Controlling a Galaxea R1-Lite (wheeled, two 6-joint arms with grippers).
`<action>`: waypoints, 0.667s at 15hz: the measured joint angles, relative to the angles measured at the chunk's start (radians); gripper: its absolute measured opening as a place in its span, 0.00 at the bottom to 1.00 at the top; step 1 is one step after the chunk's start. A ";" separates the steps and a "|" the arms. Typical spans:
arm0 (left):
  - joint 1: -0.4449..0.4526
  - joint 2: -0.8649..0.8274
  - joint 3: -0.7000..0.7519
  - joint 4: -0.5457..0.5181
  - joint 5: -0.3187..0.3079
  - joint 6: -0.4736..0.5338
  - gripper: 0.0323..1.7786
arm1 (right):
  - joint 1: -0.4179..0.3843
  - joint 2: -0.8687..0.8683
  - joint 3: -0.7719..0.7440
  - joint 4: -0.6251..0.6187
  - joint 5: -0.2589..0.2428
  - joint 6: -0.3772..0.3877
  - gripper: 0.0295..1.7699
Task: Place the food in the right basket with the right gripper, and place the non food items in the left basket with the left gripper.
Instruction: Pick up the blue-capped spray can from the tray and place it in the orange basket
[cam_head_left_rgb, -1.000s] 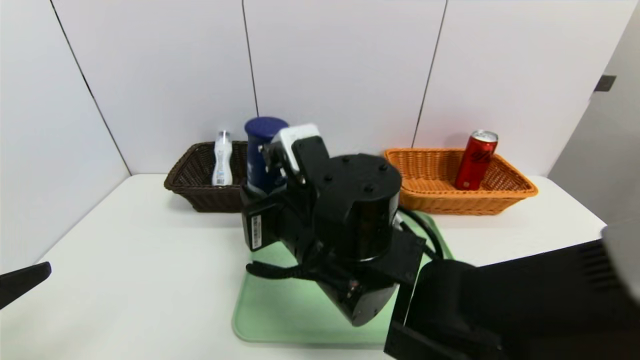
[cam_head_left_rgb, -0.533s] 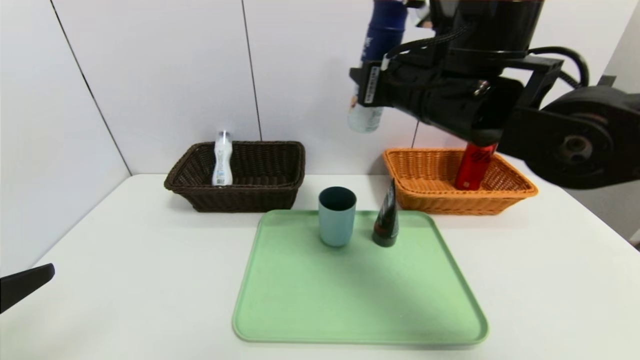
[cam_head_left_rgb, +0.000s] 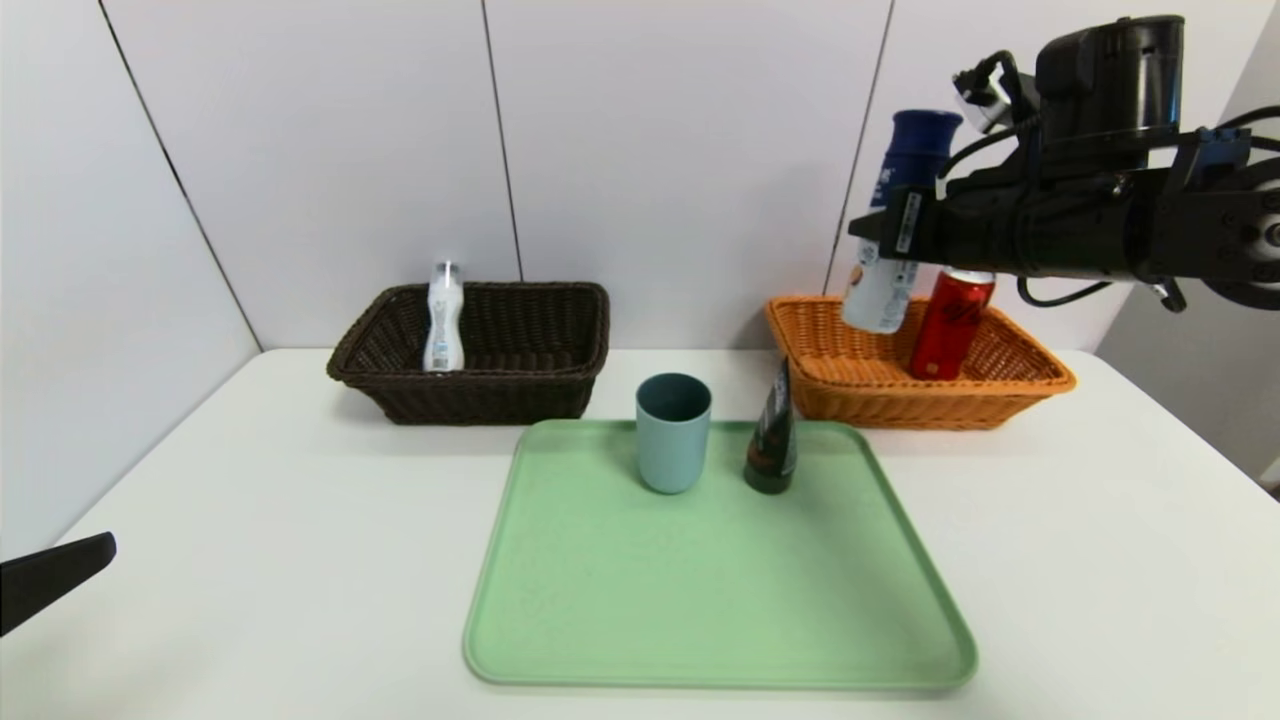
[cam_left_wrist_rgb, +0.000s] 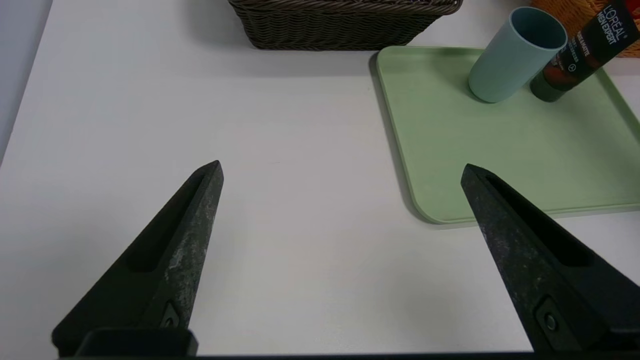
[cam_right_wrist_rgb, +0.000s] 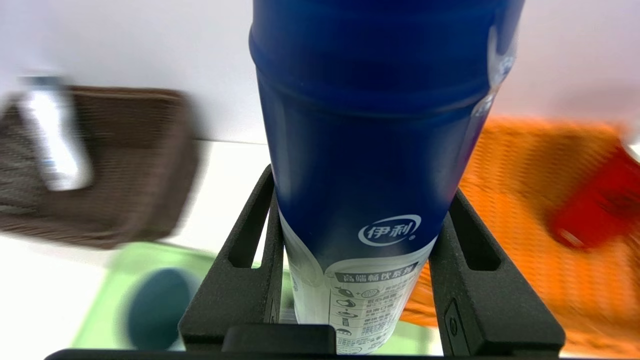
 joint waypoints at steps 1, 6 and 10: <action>0.000 0.000 0.000 0.000 0.000 0.000 0.95 | -0.017 0.007 0.033 -0.037 0.000 -0.003 0.45; 0.000 0.000 -0.001 0.001 0.000 0.001 0.95 | -0.061 0.072 0.174 -0.340 -0.004 -0.049 0.45; 0.001 -0.004 -0.002 0.003 0.002 0.001 0.95 | -0.068 0.128 0.215 -0.471 -0.009 -0.074 0.45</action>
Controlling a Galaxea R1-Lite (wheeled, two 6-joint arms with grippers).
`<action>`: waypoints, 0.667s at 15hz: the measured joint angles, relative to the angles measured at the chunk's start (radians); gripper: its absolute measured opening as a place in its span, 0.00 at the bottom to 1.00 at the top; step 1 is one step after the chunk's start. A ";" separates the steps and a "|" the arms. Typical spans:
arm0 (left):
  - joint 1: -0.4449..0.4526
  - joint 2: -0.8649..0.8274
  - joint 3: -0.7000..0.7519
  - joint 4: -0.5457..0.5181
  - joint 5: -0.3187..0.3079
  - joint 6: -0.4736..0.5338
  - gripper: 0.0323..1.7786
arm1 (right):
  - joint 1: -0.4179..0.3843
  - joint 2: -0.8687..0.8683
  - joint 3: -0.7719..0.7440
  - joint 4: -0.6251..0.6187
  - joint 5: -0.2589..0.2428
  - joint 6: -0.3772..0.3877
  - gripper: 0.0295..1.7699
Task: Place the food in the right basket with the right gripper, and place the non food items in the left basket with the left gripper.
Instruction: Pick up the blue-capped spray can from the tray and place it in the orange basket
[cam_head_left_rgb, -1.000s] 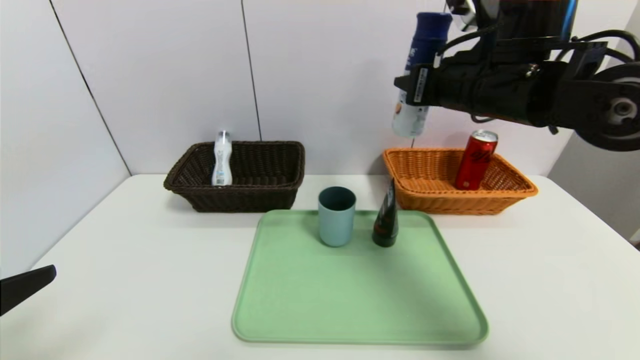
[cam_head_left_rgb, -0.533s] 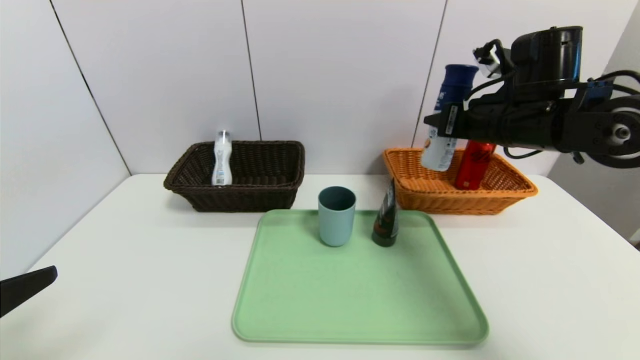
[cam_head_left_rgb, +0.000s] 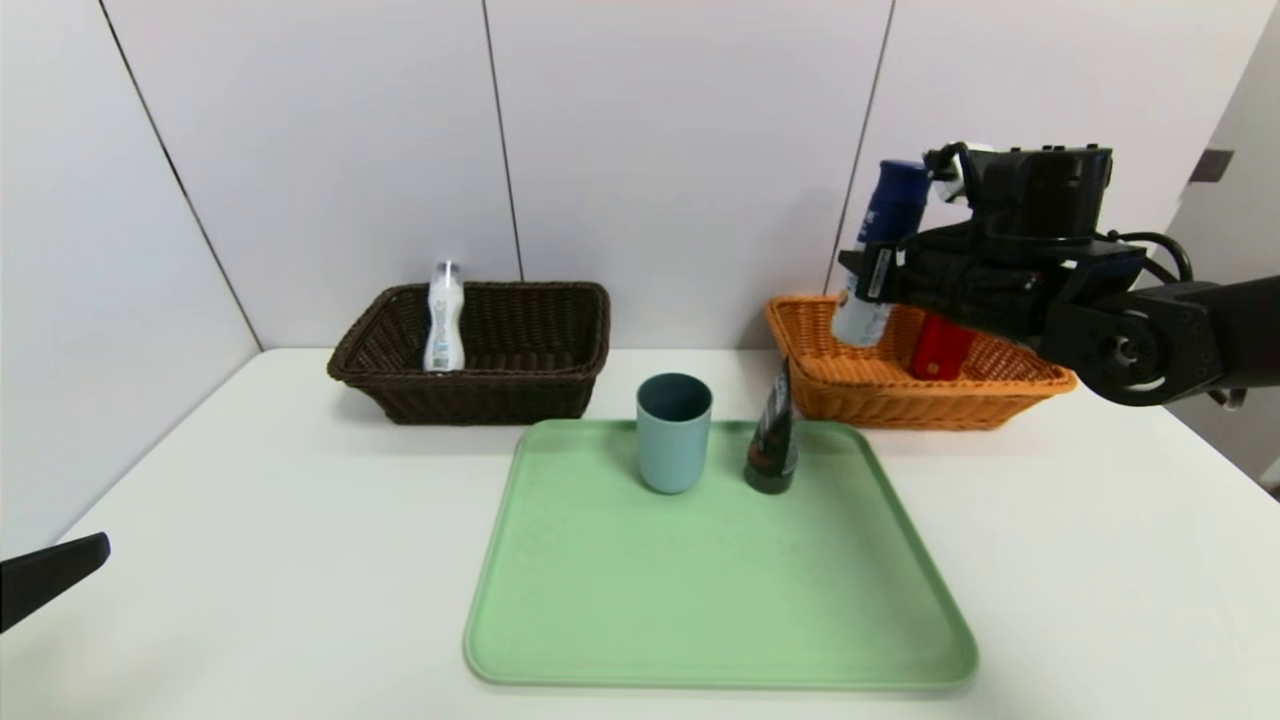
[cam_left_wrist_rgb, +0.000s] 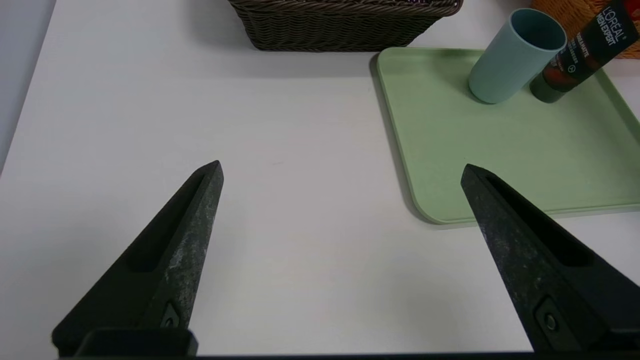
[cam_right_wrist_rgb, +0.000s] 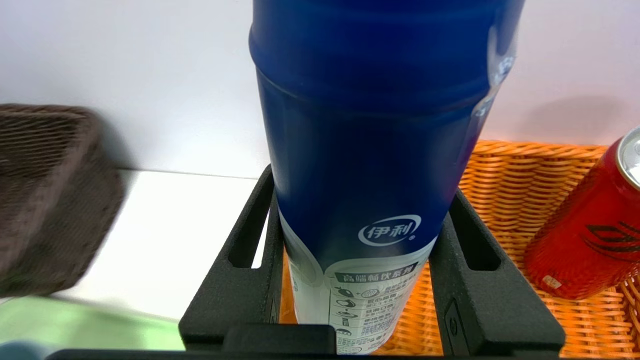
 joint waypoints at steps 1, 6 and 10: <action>0.001 -0.001 0.000 0.000 0.001 0.000 0.95 | -0.002 0.017 0.005 -0.036 -0.001 -0.005 0.45; 0.000 -0.003 0.002 -0.001 0.001 -0.001 0.95 | -0.024 0.131 0.020 -0.260 -0.031 -0.062 0.44; 0.000 -0.003 0.003 -0.001 -0.001 0.000 0.95 | -0.023 0.191 0.021 -0.321 -0.030 -0.066 0.45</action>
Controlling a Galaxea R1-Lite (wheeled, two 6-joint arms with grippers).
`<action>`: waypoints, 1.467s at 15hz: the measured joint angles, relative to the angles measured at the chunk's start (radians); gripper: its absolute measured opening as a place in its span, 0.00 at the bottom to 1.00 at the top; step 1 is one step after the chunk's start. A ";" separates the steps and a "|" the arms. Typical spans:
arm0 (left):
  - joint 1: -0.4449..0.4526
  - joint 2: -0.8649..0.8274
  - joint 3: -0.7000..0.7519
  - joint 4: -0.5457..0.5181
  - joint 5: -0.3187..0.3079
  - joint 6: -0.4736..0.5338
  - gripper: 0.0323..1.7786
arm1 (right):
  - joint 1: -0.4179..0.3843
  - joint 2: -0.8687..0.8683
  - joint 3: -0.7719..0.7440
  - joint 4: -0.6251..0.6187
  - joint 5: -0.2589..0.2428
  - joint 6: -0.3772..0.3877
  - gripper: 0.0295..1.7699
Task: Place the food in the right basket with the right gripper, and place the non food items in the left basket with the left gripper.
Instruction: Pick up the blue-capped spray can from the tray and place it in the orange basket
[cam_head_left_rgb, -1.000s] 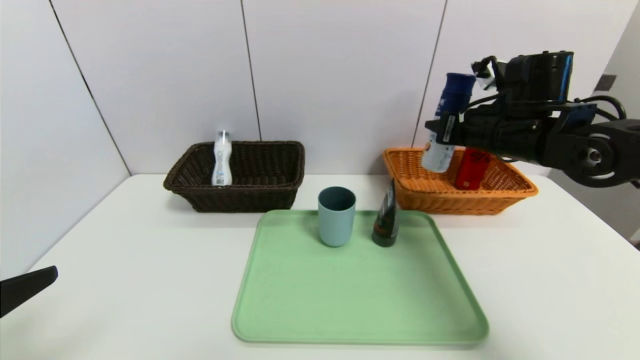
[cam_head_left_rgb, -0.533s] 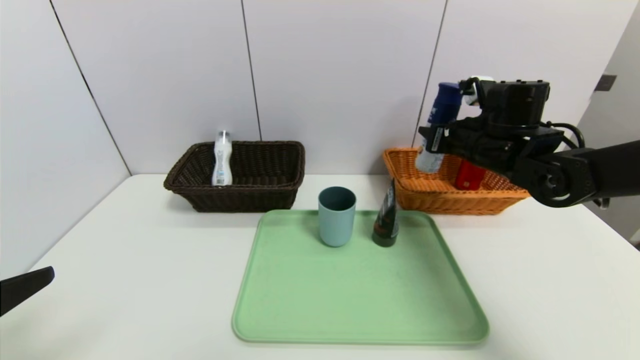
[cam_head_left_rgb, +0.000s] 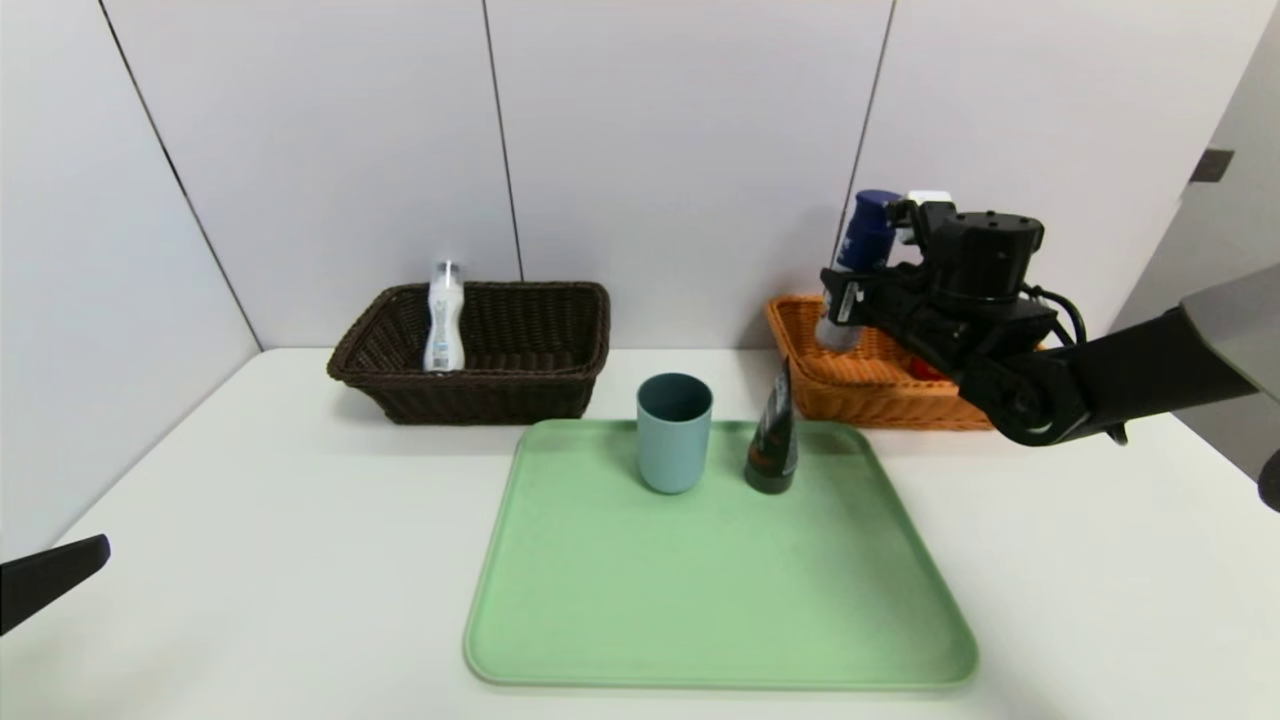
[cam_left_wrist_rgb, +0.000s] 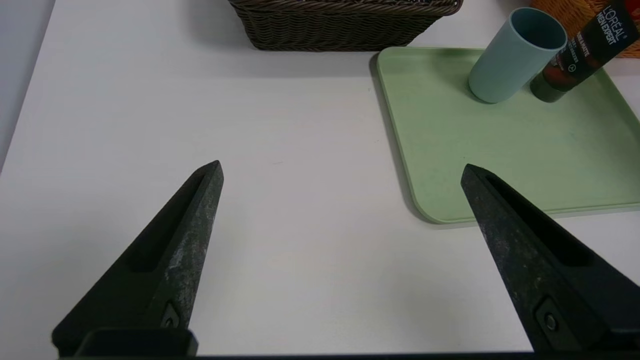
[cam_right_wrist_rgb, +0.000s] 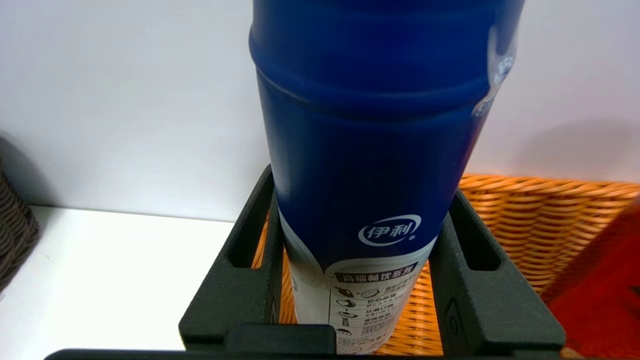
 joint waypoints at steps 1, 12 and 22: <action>0.000 0.000 0.000 0.000 0.000 0.000 0.95 | -0.001 0.011 0.000 -0.014 0.000 0.000 0.45; -0.001 -0.009 0.020 -0.003 -0.001 0.001 0.95 | -0.001 0.108 -0.004 -0.082 -0.023 -0.005 0.45; -0.001 -0.009 0.019 -0.001 -0.001 0.000 0.95 | -0.001 0.119 -0.003 -0.154 -0.037 -0.040 0.74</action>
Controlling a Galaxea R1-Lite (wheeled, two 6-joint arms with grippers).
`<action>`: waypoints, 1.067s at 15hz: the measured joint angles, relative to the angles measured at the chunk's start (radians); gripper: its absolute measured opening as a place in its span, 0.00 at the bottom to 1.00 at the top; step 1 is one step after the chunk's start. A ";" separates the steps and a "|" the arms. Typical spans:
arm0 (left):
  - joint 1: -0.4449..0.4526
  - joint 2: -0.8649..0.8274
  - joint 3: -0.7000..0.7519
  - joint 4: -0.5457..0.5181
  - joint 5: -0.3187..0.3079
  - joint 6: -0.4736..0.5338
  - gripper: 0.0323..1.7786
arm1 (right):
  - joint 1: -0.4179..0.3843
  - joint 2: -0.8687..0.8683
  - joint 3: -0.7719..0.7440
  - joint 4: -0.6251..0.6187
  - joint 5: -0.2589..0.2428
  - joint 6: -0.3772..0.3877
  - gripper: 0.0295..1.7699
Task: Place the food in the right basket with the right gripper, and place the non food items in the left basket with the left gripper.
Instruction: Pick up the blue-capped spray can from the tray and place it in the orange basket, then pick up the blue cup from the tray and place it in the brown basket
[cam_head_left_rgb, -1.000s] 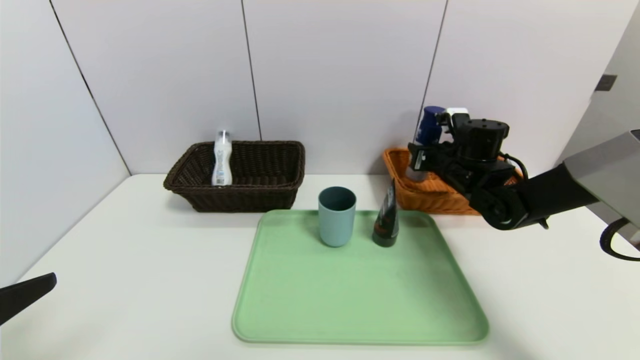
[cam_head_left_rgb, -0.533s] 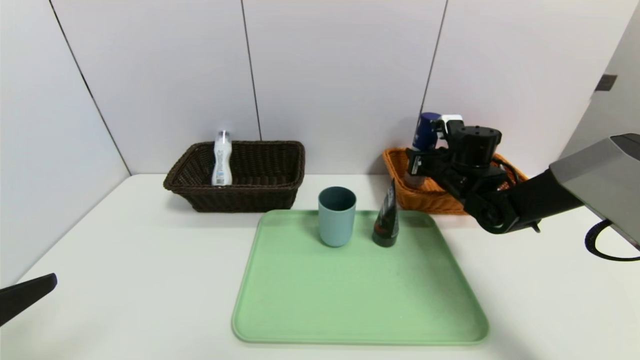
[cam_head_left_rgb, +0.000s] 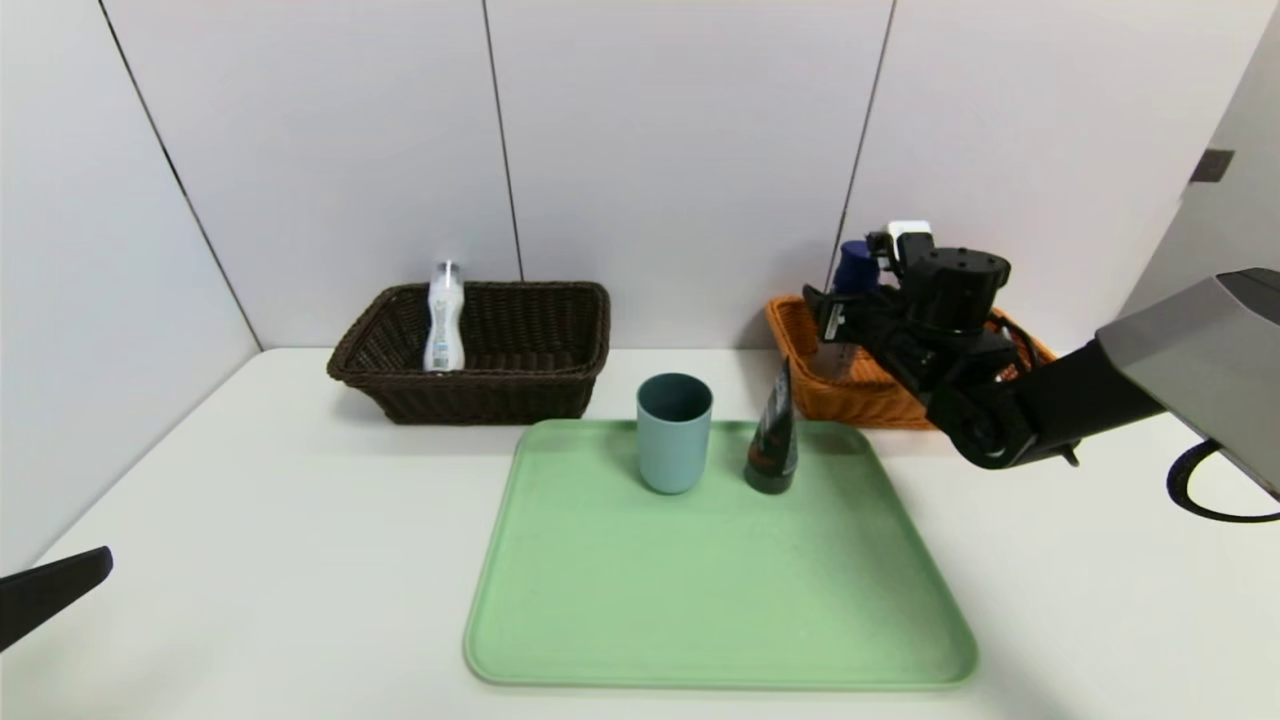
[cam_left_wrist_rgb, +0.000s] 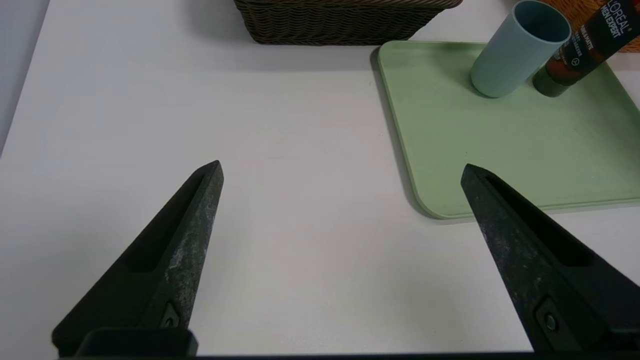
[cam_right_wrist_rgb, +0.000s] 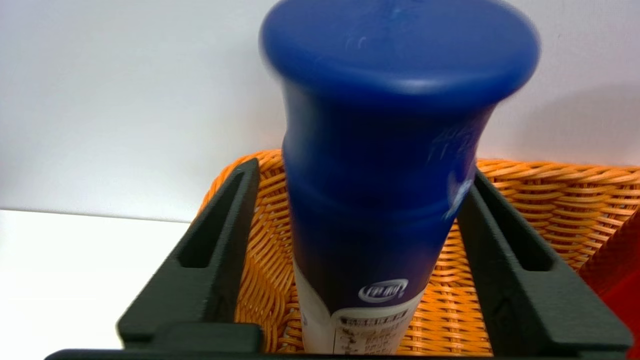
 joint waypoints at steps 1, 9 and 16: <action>0.000 0.000 -0.002 0.000 0.000 0.001 0.95 | -0.002 -0.007 0.000 -0.010 0.001 -0.002 0.77; -0.002 0.085 -0.092 -0.013 -0.003 0.001 0.95 | 0.001 -0.319 -0.100 0.350 0.011 0.006 0.89; -0.095 0.243 -0.097 -0.185 0.003 0.016 0.95 | 0.016 -0.667 -0.288 1.286 0.013 0.023 0.94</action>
